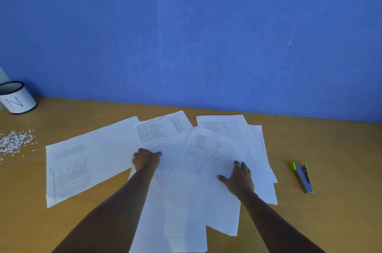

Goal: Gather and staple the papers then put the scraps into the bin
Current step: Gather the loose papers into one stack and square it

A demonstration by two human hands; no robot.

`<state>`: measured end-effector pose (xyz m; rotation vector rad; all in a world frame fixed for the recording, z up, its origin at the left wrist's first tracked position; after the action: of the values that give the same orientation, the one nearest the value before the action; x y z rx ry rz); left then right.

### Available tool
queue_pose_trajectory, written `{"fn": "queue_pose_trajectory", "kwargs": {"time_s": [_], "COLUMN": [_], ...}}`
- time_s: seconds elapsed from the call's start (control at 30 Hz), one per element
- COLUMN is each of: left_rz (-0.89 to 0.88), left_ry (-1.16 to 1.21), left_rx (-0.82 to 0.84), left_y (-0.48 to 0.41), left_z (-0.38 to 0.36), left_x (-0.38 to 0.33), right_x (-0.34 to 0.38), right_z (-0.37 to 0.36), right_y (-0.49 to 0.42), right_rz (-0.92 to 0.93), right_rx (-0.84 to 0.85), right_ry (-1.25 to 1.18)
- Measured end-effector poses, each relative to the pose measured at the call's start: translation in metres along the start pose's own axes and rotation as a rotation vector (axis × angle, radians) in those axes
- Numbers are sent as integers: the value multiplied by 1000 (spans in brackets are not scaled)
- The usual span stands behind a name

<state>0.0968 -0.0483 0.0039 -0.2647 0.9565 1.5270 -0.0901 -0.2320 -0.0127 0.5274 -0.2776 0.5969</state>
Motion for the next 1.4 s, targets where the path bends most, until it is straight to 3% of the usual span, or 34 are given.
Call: {"fn": "queue_pose_trajectory", "kwargs": {"time_s": [0.27, 0.57, 0.77, 1.1, 1.27, 1.4], "left_rz": [65, 120, 23, -105, -104, -57], "left_ry": [231, 528, 335, 485, 491, 561], "left_rx": [53, 272, 290, 541, 484, 399], "left_y": [-3, -19, -4, 5, -5, -13], "left_z": [-4, -26, -36, -45, -33, -29], "left_x": [-8, -14, -23, -12, -3, 2], "right_x": [5, 5, 6, 10, -9, -25], "right_z": [6, 5, 6, 6, 37, 57], "right_y": [-4, -6, -5, -17, -44, -59], "right_rz": [16, 35, 69, 164, 67, -29], "right_rx": [8, 6, 11, 12, -111, -73], "right_ry": [175, 234, 226, 28, -26, 83]}}
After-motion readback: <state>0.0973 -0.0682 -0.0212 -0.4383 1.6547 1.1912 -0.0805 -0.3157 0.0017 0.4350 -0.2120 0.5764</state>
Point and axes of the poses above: each hand's wrist, its own y-axis away from the middle knuckle, its own z-axis out of the back of the hand, x = y × z, the point moved 2 cm from there along -y, towards the middle knuckle, and after that the axes turned 7 degrees about x, right-handed, at the moved point
